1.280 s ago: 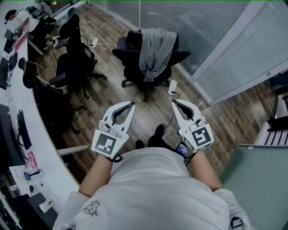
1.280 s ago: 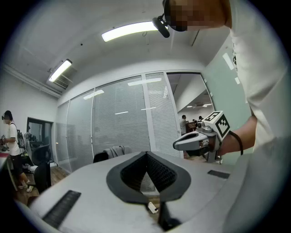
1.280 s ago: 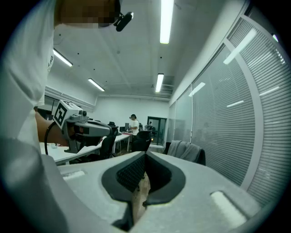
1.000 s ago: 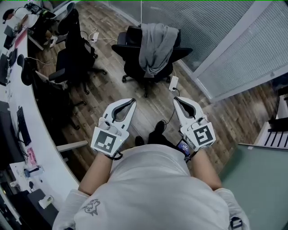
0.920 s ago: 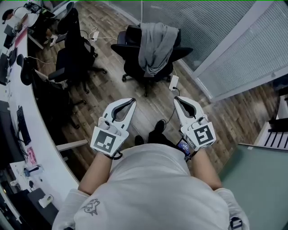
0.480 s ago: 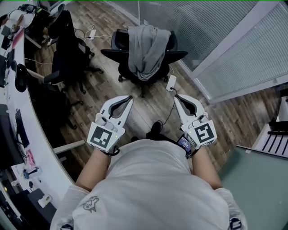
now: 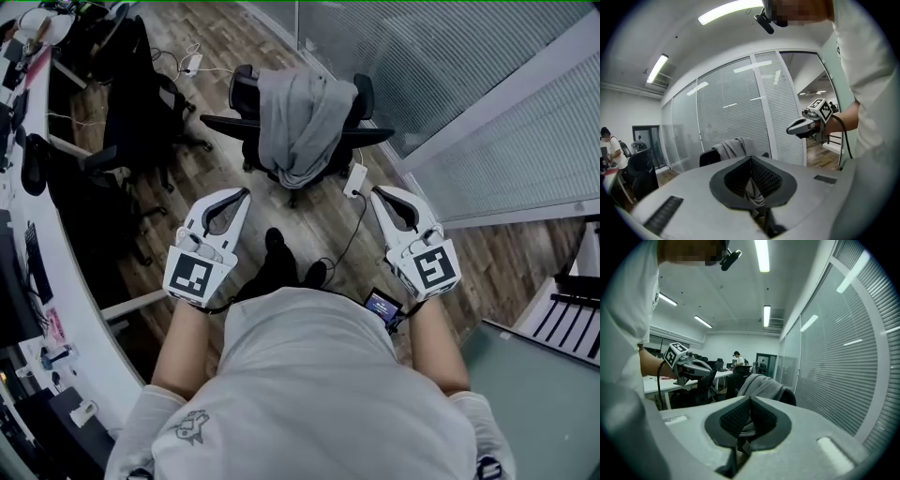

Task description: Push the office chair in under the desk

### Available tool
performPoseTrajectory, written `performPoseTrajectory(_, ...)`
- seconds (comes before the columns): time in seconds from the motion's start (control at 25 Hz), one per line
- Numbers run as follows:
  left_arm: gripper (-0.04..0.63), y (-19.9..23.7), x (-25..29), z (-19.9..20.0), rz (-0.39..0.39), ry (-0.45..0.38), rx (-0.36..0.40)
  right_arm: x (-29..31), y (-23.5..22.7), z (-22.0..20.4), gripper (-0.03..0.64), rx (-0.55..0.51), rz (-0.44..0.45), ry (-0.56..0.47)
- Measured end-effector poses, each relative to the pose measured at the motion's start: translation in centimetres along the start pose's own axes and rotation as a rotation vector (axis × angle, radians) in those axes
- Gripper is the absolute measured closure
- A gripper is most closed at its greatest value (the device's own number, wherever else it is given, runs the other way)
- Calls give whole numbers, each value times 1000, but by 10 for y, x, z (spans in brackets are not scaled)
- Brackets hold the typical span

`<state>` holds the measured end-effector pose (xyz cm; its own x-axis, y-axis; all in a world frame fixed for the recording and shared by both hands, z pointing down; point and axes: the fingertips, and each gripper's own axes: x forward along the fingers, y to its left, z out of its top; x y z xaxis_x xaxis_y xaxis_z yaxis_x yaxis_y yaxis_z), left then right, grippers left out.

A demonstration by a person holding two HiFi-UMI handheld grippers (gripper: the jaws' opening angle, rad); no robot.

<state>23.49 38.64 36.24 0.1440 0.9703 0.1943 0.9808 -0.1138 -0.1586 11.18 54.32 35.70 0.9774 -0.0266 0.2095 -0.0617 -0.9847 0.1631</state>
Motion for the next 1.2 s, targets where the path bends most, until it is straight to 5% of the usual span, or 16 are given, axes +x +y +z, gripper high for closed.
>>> performPoseTrajectory(0.32, 591, 75, 45, -9, -5, 22, 24, 64, -44, -8, 603, 6, -13, 35)
performPoseTrajectory(0.68, 547, 140, 91, -37, -153, 130, 103, 122, -81, -39, 557, 8, 14, 145)
performPoseTrajectory(1.2, 409, 182, 135, -119, -359, 448, 313, 160, -119, -97, 494, -184, 147, 372)
